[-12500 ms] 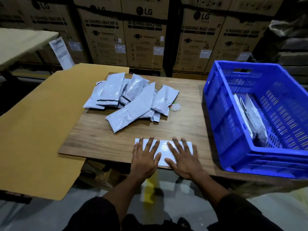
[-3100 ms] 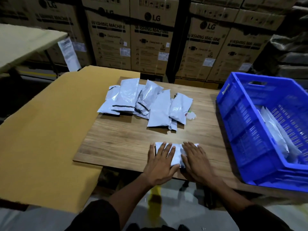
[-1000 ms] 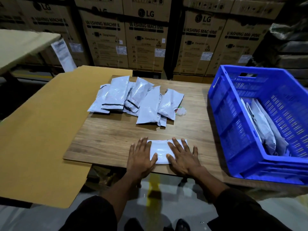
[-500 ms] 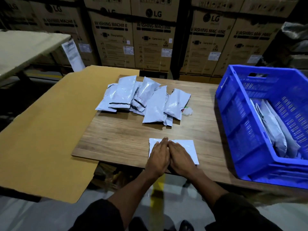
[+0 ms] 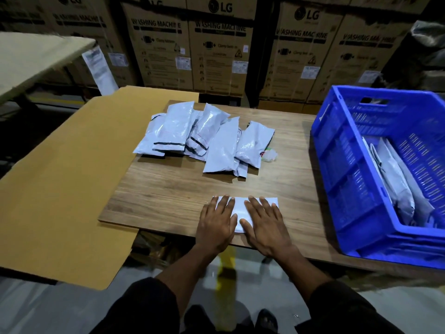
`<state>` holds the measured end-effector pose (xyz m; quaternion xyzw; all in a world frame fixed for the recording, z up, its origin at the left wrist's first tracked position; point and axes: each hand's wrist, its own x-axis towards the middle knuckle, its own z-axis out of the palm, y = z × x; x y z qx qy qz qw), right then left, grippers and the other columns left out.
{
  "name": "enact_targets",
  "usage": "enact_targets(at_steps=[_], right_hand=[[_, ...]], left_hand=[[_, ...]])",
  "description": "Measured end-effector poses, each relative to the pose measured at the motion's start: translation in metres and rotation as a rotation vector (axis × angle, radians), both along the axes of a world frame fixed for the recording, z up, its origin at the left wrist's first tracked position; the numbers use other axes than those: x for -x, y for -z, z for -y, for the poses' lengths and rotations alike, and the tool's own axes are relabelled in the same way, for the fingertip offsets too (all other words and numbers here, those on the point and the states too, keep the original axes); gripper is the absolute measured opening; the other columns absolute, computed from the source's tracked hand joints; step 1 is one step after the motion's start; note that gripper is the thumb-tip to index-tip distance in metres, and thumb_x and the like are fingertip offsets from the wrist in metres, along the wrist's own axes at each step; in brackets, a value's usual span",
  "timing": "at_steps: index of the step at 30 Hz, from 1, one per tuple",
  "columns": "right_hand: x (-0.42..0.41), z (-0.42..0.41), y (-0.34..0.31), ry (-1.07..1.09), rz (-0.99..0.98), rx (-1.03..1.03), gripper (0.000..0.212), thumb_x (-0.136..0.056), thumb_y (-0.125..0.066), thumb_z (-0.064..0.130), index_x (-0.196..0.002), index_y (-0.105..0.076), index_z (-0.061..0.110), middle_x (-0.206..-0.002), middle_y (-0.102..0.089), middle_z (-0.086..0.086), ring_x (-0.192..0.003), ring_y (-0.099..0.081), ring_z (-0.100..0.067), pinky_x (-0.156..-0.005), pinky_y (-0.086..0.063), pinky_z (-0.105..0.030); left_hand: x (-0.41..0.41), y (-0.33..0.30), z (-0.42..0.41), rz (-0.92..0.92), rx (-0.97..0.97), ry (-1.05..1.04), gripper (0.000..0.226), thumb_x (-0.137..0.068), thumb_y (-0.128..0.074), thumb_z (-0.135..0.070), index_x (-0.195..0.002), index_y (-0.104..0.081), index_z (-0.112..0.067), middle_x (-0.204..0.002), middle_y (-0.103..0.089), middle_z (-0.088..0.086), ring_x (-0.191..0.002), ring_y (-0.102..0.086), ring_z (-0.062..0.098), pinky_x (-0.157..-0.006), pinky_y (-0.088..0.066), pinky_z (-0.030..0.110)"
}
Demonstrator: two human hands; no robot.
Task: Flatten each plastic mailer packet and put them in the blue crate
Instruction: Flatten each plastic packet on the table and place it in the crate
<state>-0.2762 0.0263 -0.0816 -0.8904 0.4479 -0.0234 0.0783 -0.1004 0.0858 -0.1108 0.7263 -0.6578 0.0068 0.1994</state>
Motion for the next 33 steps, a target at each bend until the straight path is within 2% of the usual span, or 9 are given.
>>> enact_targets(at_steps=[8,16,19,21,23,26,30,33], right_hand=[[0.01,0.0,-0.008,0.102,-0.013,-0.023,0.073,-0.091,-0.014,0.071,-0.155,-0.022,0.037,-0.165,-0.011,0.015,-0.152,-0.005,-0.013,-0.12,-0.008,-0.051],[0.035,0.005,-0.012,0.14,-0.052,-0.13,0.079,-0.091,-0.01,0.076,-0.158,-0.004,0.035,-0.165,0.012,0.016,-0.151,0.014,-0.009,-0.12,0.008,-0.053],[0.029,0.005,-0.018,0.103,-0.102,-0.07,0.076,-0.097,-0.011,0.068,-0.159,-0.01,0.025,-0.167,0.005,0.006,-0.153,0.009,-0.015,-0.117,0.011,-0.056],[0.022,0.003,-0.018,0.007,-0.107,0.035,0.071,-0.1,-0.016,0.059,-0.158,-0.018,0.019,-0.167,-0.006,0.002,-0.154,-0.004,-0.019,-0.117,0.006,-0.056],[0.018,0.003,-0.013,-0.098,-0.079,0.056,0.068,-0.1,-0.018,0.056,-0.158,-0.021,0.021,-0.166,-0.009,0.003,-0.153,-0.012,-0.022,-0.117,0.001,-0.054],[0.019,0.006,-0.006,-0.106,-0.079,-0.025,0.069,-0.098,-0.013,0.063,-0.159,-0.007,0.031,-0.166,0.003,0.011,-0.153,0.002,-0.018,-0.12,0.001,-0.051],[0.017,0.004,-0.007,-0.058,-0.117,-0.054,0.079,-0.092,-0.014,0.074,-0.158,-0.001,0.033,-0.166,0.007,0.011,-0.152,0.011,-0.019,-0.122,0.002,-0.051],[0.019,0.006,-0.009,-0.102,-0.121,-0.049,0.088,-0.089,-0.018,0.08,-0.159,-0.004,0.029,-0.167,0.005,0.007,-0.153,0.007,-0.024,-0.119,0.002,-0.053]], left_hand=[[0.001,-0.005,-0.003,0.019,-0.071,-0.037,0.05,-0.101,-0.039,-0.043,-0.141,-0.055,-0.018,-0.149,-0.052,0.002,-0.143,-0.04,0.031,-0.109,-0.035,0.053],[-0.003,-0.006,-0.005,0.009,-0.068,-0.025,0.052,-0.1,-0.04,-0.045,-0.139,-0.058,-0.017,-0.15,-0.052,0.002,-0.143,-0.041,0.029,-0.111,-0.035,0.056],[-0.002,-0.006,-0.005,0.004,-0.054,-0.034,0.051,-0.099,-0.039,-0.045,-0.138,-0.058,-0.017,-0.149,-0.052,0.001,-0.142,-0.042,0.029,-0.11,-0.036,0.057],[-0.001,-0.006,-0.005,0.009,-0.036,-0.027,0.051,-0.099,-0.04,-0.044,-0.137,-0.06,-0.017,-0.148,-0.053,0.002,-0.141,-0.044,0.03,-0.108,-0.039,0.058],[-0.001,-0.006,-0.006,0.028,-0.015,-0.014,0.051,-0.099,-0.041,-0.043,-0.137,-0.06,-0.016,-0.147,-0.054,0.005,-0.139,-0.046,0.031,-0.107,-0.04,0.057],[-0.004,-0.005,-0.006,0.044,-0.021,0.007,0.051,-0.099,-0.043,-0.043,-0.138,-0.059,-0.015,-0.148,-0.053,0.006,-0.14,-0.045,0.032,-0.107,-0.04,0.058],[-0.007,-0.004,-0.006,0.047,-0.074,0.029,0.053,-0.099,-0.043,-0.045,-0.14,-0.057,-0.016,-0.151,-0.051,0.005,-0.142,-0.043,0.03,-0.108,-0.039,0.058],[-0.013,-0.003,-0.004,0.039,-0.128,0.045,0.057,-0.099,-0.036,-0.049,-0.143,-0.054,-0.019,-0.153,-0.048,0.003,-0.144,-0.041,0.029,-0.109,-0.038,0.061]])
